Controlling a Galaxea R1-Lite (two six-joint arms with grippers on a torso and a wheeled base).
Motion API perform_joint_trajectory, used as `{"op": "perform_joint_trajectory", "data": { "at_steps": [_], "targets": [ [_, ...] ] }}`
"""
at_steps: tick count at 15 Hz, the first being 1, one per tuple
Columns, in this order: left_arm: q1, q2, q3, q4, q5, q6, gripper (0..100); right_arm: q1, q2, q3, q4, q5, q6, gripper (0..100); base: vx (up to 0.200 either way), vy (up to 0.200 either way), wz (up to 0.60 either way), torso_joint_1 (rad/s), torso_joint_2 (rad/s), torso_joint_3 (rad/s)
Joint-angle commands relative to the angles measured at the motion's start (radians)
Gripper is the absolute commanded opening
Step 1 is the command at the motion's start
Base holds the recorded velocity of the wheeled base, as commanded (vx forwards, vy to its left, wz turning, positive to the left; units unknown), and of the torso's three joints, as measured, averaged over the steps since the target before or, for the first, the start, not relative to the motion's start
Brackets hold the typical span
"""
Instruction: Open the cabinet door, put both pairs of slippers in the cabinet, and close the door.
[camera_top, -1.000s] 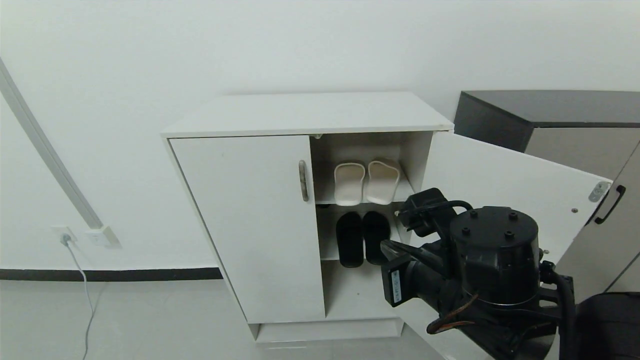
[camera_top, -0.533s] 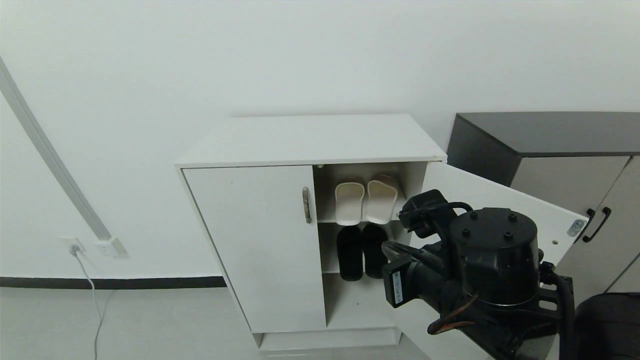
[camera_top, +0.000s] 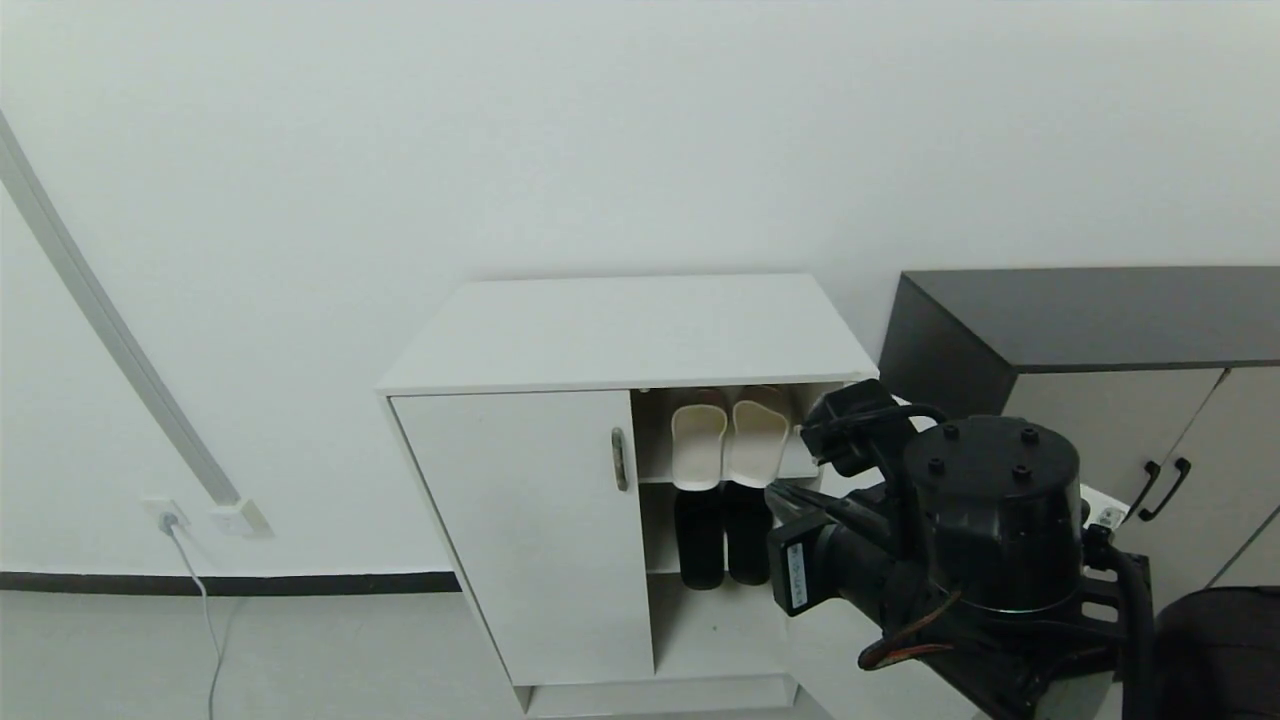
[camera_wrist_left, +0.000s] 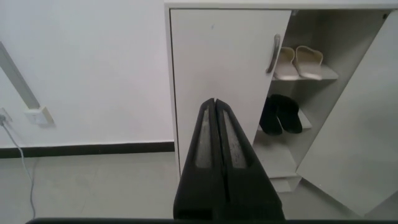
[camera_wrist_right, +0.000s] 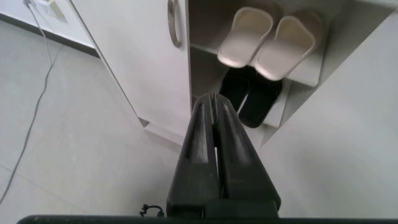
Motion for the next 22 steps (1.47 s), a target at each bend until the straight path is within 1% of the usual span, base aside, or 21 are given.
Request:
{"op": "perform_joint_trajectory", "data": {
  "at_steps": [1, 6, 8, 13, 19, 22],
  "targets": [
    [0.000, 0.001, 0.000, -0.001, 0.001, 0.000, 0, 0.000, -0.002, 0.001, 0.000, 0.000, 0.000, 0, 0.000, 0.000, 0.00, 0.237, -0.57, -0.325],
    [0.000, 0.001, 0.000, 0.000, 0.001, 0.000, 0, -0.006, -0.002, 0.005, -0.005, 0.000, 0.000, 0, 0.000, 0.000, 0.00, 0.259, -0.59, -0.336],
    [0.000, 0.001, -0.001, 0.000, 0.001, 0.000, 0, -0.006, -0.002, 0.011, -0.007, 0.000, 0.000, 0, 0.000, 0.000, 0.00, 0.166, -0.38, -0.198],
    [0.000, 0.001, 0.000, 0.000, 0.001, 0.000, 0, -0.006, 0.000, 0.021, -0.007, 0.000, -0.018, 0, 0.000, 0.000, 0.00, 0.007, -0.01, -0.009],
    [0.000, 0.001, 0.000, 0.000, 0.001, 0.000, 0, -0.018, 0.000, 0.024, -0.016, 0.001, -0.027, 0, 0.000, 0.000, -0.60, 0.006, 0.00, 0.001],
    [0.000, 0.001, 0.000, 0.000, 0.001, 0.000, 0, -0.033, 0.003, 0.024, -0.026, 0.001, -0.029, 0, 0.000, 0.000, 0.00, 0.000, 0.00, 0.000]
  ]
}}
